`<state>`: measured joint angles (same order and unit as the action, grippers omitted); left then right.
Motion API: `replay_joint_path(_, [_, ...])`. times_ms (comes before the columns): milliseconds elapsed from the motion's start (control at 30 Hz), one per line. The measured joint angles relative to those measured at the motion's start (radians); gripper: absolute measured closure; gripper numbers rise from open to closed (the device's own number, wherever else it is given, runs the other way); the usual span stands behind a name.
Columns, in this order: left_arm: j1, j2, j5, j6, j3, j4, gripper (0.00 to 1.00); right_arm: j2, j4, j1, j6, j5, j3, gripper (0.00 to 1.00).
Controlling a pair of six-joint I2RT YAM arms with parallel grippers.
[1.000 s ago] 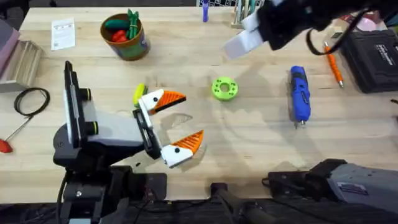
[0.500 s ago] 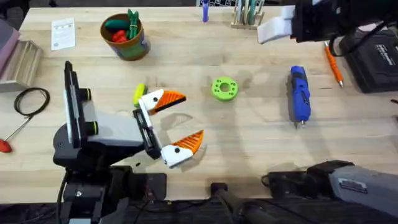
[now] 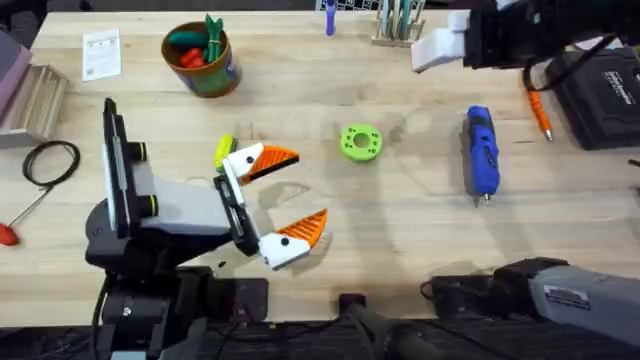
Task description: Pick up the gripper from the table and insert it into the empty holder that is missing its gripper. Then pick up a screw, insert it into the mounting hole, and use the screwdriver to tighten it. Finally, clean up the table by picking up the vegetable and placing it into the bucket.
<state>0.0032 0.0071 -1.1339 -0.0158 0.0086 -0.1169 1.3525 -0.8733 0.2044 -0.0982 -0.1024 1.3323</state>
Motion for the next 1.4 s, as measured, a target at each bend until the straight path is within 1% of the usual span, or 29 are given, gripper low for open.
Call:
replay_joint_path(67, [0.000, 0.000, 0.000, 0.000, 0.000, 0.000, 0.015, 0.000, -0.005, 0.000, 0.000, 0.000, 0.000, 0.093])
replay_joint_path(100, [0.000, 0.000, 0.000, 0.000, 0.000, 0.000, 0.048, 0.000, -0.007, 0.000, 0.000, 0.000, 0.000, 0.093])
replay_joint_path(133, [0.000, 0.000, 0.000, -0.001, 0.000, 0.000, 0.137, 0.000, -0.009, 0.000, 0.000, 0.000, 0.000, 0.093])
replay_joint_path(167, [0.000, 0.000, 0.000, 0.001, 0.000, 0.000, 0.263, 0.000, -0.011, 0.000, 0.000, 0.000, 0.000, 0.093])
replay_joint_path(200, [0.000, 0.000, 0.000, 0.000, 0.000, 0.000, 0.410, 0.000, -0.010, 0.000, 0.000, 0.000, 0.000, 0.094])
replay_joint_path(300, [0.000, 0.000, 0.000, 0.001, 0.000, 0.000, 0.895, 0.000, -0.010, 0.000, 0.000, 0.000, 0.000, 0.094])
replay_joint_path(333, [0.000, 0.000, 0.001, 0.006, 0.000, 0.000, 0.970, 0.000, -0.010, 0.000, 0.000, 0.000, 0.000, 0.094])
replay_joint_path(400, [0.000, 0.000, 0.000, 0.007, 0.000, 0.000, 0.994, 0.000, -0.010, 0.000, 0.000, 0.000, 0.000, 0.094])
replay_joint_path(700, [0.000, 0.000, 0.000, 0.007, 0.000, 0.000, 0.996, 0.000, -0.009, -0.013, -0.023, 0.000, 0.000, 0.093])
replay_joint_path(833, [0.000, 0.000, 0.000, 0.007, 0.000, 0.000, 0.996, 0.000, -0.006, -0.066, -0.037, 0.000, -0.008, 0.094])
replay_joint_path(1133, [0.000, 0.000, 0.000, 0.007, 0.000, 0.000, 0.996, 0.000, -0.016, -0.206, -0.055, 0.000, -0.073, 0.094])
replay_joint_path(1400, [0.000, 0.000, 0.000, 0.007, 0.000, 0.000, 0.996, -0.016, -0.046, -0.260, -0.043, 0.001, -0.140, 0.092])
